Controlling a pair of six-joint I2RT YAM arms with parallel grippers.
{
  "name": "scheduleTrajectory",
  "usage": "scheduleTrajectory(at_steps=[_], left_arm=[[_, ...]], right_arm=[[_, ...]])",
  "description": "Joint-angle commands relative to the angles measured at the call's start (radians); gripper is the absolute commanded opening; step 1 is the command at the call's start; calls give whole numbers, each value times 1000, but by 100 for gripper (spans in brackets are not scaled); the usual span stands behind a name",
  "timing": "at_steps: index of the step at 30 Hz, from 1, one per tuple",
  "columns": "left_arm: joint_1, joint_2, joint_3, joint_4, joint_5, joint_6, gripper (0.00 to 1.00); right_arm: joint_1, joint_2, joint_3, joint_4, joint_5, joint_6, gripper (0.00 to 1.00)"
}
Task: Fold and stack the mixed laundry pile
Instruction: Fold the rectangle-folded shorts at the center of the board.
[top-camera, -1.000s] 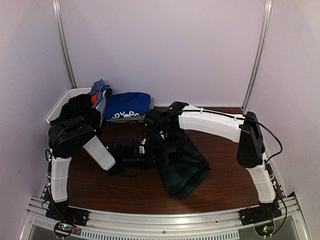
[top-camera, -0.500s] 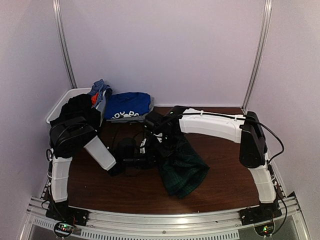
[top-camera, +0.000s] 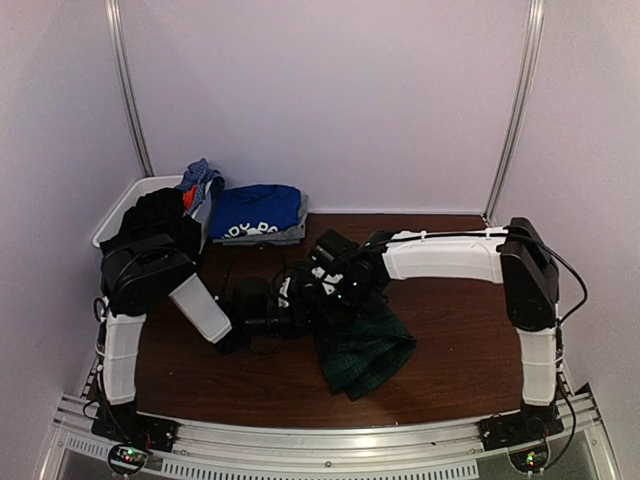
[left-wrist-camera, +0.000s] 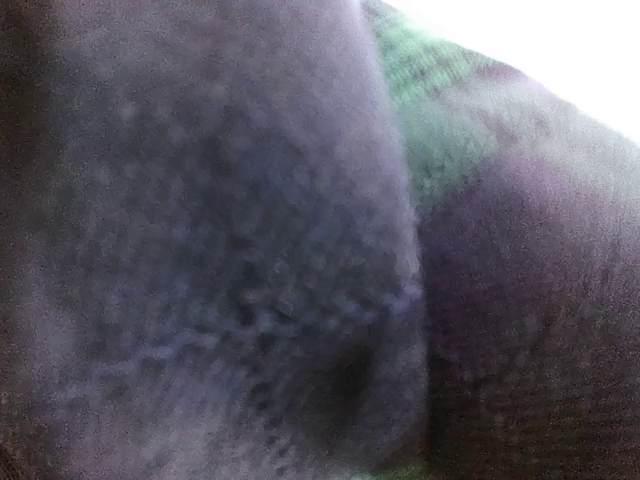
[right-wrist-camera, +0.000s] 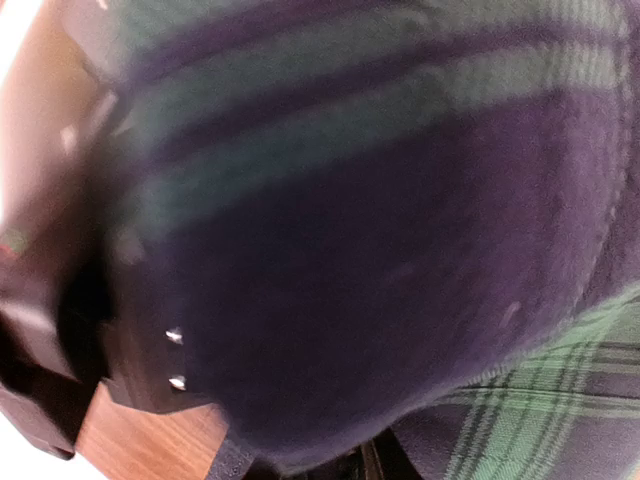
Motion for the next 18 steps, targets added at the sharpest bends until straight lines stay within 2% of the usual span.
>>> scheduleTrajectory(at_steps=[1, 7, 10, 12, 16, 18], left_arm=[[-15, 41, -79, 64, -24, -44, 12], [-13, -26, -170, 127, -76, -48, 31], [-13, -77, -214, 137, -108, -41, 38], [-12, -128, -240, 126, -131, -28, 41], [-6, -234, -272, 6, -164, 19, 46], [4, -311, -299, -82, -193, 58, 51]], right_arm=[[-52, -68, -148, 222, -239, 60, 22], [-137, -137, -342, 496, -468, 142, 30], [-152, -162, -390, 578, -527, 156, 41], [-156, -176, -395, 608, -556, 153, 42], [-169, -235, -391, 607, -580, 136, 46], [-177, -297, -398, 598, -574, 125, 54]])
